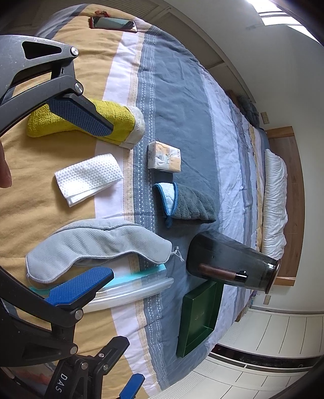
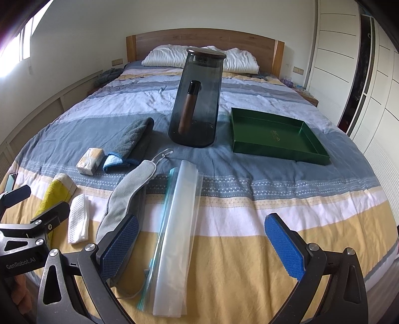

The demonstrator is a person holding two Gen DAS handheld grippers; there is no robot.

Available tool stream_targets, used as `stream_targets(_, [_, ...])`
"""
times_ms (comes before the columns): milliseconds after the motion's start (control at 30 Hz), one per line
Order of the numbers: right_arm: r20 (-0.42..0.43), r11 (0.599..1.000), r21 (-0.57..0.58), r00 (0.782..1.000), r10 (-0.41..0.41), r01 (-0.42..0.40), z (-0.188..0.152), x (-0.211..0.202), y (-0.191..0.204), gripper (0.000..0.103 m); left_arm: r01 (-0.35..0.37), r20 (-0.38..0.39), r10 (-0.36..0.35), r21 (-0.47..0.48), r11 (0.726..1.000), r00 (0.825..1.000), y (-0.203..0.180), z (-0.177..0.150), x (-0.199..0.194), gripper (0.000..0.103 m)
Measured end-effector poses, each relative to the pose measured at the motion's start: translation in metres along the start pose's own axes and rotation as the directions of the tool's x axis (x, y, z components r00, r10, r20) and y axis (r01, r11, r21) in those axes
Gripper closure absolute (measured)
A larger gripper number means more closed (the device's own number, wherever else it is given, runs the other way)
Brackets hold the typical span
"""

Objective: Organize soft objects
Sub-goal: 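Move the left tool toward the yellow sock while the right tool approaches the clear zip bag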

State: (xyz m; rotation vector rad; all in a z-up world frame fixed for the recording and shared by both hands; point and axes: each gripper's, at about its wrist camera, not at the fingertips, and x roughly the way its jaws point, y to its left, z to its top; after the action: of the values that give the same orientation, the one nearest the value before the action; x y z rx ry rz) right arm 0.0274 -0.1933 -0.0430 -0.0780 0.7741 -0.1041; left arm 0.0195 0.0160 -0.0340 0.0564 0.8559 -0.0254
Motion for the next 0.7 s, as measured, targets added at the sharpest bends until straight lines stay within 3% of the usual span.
stream_targets(700, [-0.037, 1.0, 0.007, 0.999, 0.021, -0.02, -0.006, 0.025, 0.003, 0.0, -0.01, 0.006, 0.011, -0.025, 1.0, 1.0, 0.013, 0.001, 0.01, 0.001])
